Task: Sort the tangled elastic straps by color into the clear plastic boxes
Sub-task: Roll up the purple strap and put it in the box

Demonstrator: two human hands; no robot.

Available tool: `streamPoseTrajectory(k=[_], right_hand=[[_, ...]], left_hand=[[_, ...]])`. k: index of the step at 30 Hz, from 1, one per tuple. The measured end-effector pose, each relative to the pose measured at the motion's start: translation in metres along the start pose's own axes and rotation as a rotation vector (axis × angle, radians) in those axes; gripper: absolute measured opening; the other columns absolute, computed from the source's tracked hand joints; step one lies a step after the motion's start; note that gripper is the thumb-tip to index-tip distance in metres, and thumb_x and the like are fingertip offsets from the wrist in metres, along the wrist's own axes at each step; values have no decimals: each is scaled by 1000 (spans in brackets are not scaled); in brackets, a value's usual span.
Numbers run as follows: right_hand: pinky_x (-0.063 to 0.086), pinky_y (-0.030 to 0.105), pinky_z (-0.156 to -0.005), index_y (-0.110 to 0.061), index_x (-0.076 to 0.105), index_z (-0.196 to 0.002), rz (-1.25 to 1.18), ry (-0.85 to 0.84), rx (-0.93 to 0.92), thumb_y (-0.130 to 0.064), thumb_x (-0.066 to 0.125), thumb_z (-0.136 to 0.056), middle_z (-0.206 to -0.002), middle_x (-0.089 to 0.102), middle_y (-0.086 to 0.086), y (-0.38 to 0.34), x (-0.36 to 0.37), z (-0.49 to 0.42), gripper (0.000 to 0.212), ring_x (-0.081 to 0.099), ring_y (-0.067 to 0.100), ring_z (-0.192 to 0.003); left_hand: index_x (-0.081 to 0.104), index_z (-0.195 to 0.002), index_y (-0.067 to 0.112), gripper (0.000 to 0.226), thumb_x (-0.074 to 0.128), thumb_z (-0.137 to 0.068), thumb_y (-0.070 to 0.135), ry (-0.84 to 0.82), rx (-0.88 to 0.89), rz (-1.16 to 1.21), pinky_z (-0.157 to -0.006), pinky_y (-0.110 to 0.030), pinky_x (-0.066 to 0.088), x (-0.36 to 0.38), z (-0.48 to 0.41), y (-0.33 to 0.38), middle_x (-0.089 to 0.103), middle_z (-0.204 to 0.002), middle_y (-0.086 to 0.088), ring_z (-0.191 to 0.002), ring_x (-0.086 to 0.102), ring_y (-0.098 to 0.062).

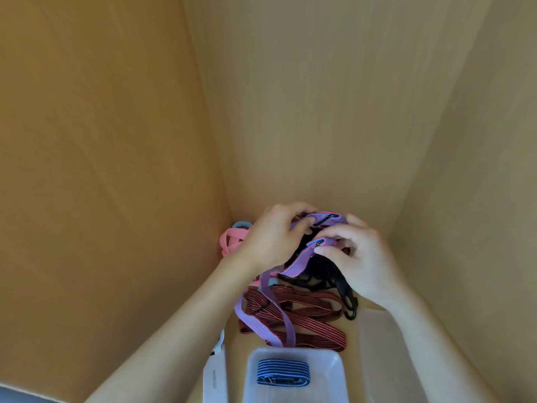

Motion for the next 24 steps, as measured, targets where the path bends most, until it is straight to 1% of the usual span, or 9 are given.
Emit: streamPoseTrajectory(k=[3,5,7,9,12,17,19,21,24], right_hand=[[53,18,-76,-25,76,-89,-144,142,7,5,74,-84,-118,61,-6,-6,-14,-16,31,66,4,-82],[53,18,-75,-27,73,-87,-235,206,12,6,74,-84,-105,68,-9,-10,-22,-31,33,66,3,-78],[51,18,-71,-28,70,-85,-290,219,26,7,73,-83,-83,74,-13,-15,-27,-49,36,64,-1,-71],[51,18,-69,-26,68,-84,-292,217,12,8,74,-82,-74,74,-16,-23,-29,-68,34,62,-2,-66],[52,25,-70,-27,66,-82,-283,244,-52,11,75,-80,-71,73,-17,-41,-31,-89,39,62,-2,-63],[55,34,-68,-32,64,-85,-189,331,-177,8,79,-77,-73,72,-10,-66,-43,-112,43,66,14,-63],[56,25,-60,-34,64,-84,-151,356,-215,6,80,-77,-69,71,-10,-75,-46,-118,43,66,8,-57],[48,10,-49,-34,63,-85,-135,381,-248,5,80,-76,-64,68,-13,-84,-49,-122,44,60,-4,-52],[45,12,-52,-38,57,-97,-49,396,-292,-3,83,-74,-81,62,-10,-93,-55,-127,49,59,1,-58]], left_hand=[[64,-108,-2,14,51,-101,-4,71,-156,354,-76,-25,57,-8,-7,-9,73,-95,-12,-73,70,-3],[60,-104,-3,12,49,-101,-7,92,-231,539,-69,-20,53,-14,-12,-9,68,-87,-14,-64,66,0],[58,-95,3,16,48,-100,-9,117,-236,599,-67,-26,45,-23,-23,-1,66,-79,-13,-61,62,-6],[56,-95,2,17,47,-99,-12,134,-227,677,-64,-28,43,-32,-35,12,64,-78,-16,-63,60,-16],[58,-97,3,15,49,-99,-10,135,-179,741,-55,-17,47,-46,-49,30,67,-72,-9,-55,63,-8],[64,-105,6,21,44,-103,2,71,-163,772,-73,-25,50,-59,-66,50,67,-88,-13,-75,66,-18],[65,-105,7,23,43,-101,0,43,-161,804,-80,-28,52,-61,-68,53,69,-91,-12,-75,69,-16],[63,-116,0,27,45,-98,-9,19,-139,780,-83,-28,55,-61,-68,54,69,-96,-14,-78,70,-18],[52,-127,-13,31,45,-97,-15,2,-98,734,-84,-28,57,-61,-65,54,66,-104,-18,-79,70,-18]])
Point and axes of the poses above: each hand's wrist, its own z-axis away from the middle knuckle, its own x-axis out of the palm, y = z × x, the point moved 5 cm from there along -z, towards the middle knuckle
